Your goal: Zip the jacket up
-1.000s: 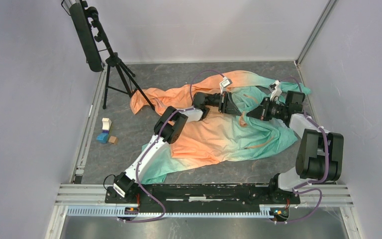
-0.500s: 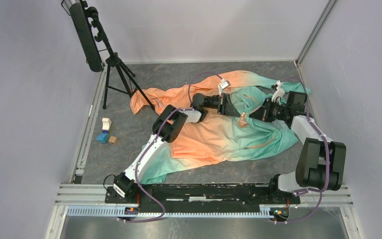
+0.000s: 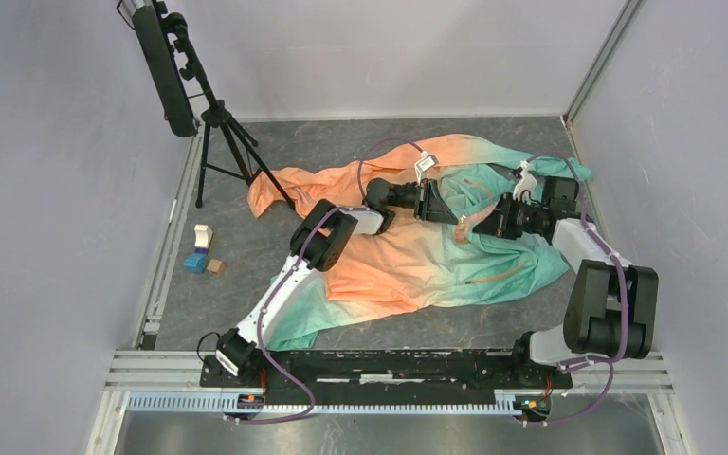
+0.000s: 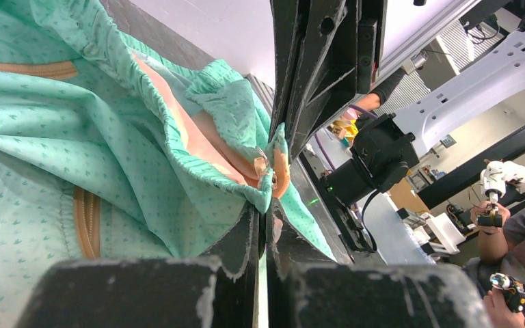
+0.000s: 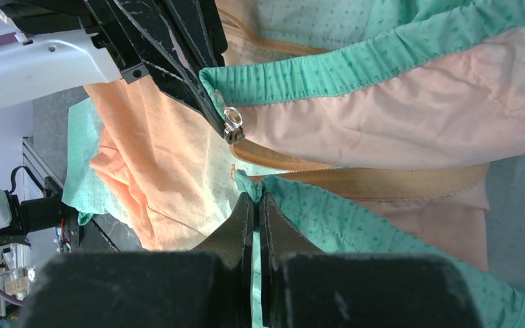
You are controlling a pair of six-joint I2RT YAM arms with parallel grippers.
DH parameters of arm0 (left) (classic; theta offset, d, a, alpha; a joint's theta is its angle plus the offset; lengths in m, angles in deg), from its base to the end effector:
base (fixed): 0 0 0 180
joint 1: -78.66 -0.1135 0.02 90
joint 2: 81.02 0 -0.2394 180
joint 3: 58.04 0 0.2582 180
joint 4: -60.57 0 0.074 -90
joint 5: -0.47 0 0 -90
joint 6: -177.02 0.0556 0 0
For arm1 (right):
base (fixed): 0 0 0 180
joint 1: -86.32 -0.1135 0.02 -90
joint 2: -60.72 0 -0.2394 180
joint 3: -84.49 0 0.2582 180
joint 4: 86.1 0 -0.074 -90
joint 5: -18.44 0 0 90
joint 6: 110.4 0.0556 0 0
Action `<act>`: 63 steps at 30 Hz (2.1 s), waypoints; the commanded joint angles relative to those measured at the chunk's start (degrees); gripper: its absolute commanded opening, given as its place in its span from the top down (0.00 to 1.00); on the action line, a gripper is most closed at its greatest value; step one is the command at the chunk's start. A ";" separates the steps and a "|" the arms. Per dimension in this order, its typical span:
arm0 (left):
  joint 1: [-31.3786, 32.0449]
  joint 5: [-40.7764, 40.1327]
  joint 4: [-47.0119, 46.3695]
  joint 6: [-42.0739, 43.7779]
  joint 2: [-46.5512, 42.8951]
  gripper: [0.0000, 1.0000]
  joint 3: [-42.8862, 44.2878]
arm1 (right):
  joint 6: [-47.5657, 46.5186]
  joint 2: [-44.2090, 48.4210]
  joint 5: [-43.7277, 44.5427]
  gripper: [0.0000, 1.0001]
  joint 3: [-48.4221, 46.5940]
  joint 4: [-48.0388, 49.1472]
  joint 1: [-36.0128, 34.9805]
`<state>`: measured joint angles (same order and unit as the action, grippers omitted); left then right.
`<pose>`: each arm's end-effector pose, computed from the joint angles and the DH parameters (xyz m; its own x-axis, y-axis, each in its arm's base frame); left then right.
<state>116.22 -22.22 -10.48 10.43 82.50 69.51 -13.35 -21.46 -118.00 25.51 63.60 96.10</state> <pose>0.3941 -0.3678 0.0846 -0.7053 0.0690 -0.7056 0.6365 -0.3766 -0.6731 0.2942 -0.0098 0.1587 -0.8240 0.2279 -0.5188 -0.2082 0.7299 0.6511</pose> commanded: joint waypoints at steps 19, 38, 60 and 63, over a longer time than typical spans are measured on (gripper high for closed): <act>-0.03 0.06 -3.68 1.25 -3.47 0.98 1.91 | 0.72 -5.78 -3.05 1.00 -3.67 4.46 -1.34; -0.03 0.47 -3.88 0.88 -3.30 0.98 2.40 | 2.00 -5.53 -3.41 1.00 -4.30 5.95 -1.78; -0.03 0.68 -4.63 0.86 -3.88 0.98 1.56 | 1.01 -7.29 -2.05 1.00 -7.62 2.66 -1.17; -0.03 -1.36 -4.64 3.26 -6.17 0.98 -1.33 | -0.59 -5.46 1.72 1.00 -6.49 0.40 -1.26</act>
<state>116.18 -21.98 -10.55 10.69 82.44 70.49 -11.72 -29.13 -119.90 19.85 66.09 94.72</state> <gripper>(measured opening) 0.047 0.019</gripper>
